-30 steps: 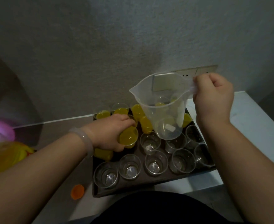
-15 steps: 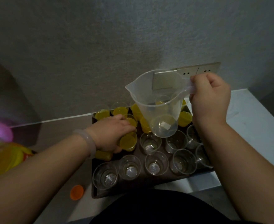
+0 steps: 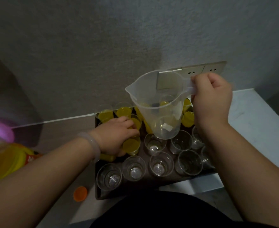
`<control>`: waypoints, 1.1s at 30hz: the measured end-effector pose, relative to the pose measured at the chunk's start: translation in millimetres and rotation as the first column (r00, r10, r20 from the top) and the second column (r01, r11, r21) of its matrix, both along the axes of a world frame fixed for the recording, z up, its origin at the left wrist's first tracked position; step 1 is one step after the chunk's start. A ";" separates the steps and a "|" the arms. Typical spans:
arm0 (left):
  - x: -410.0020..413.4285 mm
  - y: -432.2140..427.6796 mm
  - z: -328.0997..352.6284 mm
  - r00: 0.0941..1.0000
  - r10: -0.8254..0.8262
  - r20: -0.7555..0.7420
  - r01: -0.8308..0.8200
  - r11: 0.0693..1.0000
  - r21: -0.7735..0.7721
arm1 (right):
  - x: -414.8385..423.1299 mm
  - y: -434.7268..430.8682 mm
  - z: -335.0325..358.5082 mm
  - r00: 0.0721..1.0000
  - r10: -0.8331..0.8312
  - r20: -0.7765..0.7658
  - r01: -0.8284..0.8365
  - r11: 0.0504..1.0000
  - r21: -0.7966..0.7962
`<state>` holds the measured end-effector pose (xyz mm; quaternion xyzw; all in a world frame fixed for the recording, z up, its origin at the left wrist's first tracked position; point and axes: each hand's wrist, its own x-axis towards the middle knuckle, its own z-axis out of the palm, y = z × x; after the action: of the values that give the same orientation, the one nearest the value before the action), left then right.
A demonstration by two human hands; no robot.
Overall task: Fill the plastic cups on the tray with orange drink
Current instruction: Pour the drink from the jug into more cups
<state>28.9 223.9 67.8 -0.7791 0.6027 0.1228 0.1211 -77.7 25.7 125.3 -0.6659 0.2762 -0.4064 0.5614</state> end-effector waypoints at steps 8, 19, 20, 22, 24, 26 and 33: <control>-2.4 -2.6 0.3 1.000 0.006 -0.002 -0.006 0.999 0.032 | -2.9 5.8 -0.9 1.000 -0.013 -0.020 0.012 1.000 -0.024; 0.4 6.9 3.6 0.993 0.087 -0.082 -0.088 0.996 -0.004 | -2.7 17.8 -0.4 1.000 0.000 -0.011 -0.001 0.999 -0.049; 1.7 10.0 4.9 0.989 0.108 -0.097 -0.111 0.993 -0.029 | -1.9 19.5 0.3 1.000 -0.001 -0.007 0.000 0.999 -0.043; 3.7 17.4 9.0 0.980 0.150 -0.131 -0.164 0.981 -0.103 | -0.3 23.7 2.2 1.000 -0.001 0.003 0.001 1.000 -0.021; 4.6 26.4 14.1 0.968 0.189 -0.162 -0.220 0.954 -0.203 | 1.6 29.7 4.0 1.000 0.002 0.018 -0.002 1.000 -0.004; 3.7 36.6 20.0 0.954 0.229 -0.192 -0.277 0.920 -0.277 | 4.5 37.7 5.8 1.000 0.004 0.024 -0.004 1.000 -0.002; 5.0 76.5 26.0 0.909 0.341 -0.238 -0.411 0.825 -0.387 | 16.8 76.1 11.8 0.994 0.045 0.101 -0.054 0.995 0.087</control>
<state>33.9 300.4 93.8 -0.8776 0.4566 0.0703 -0.1280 -60.8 101.9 137.0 -0.6256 0.2495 -0.4122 0.6136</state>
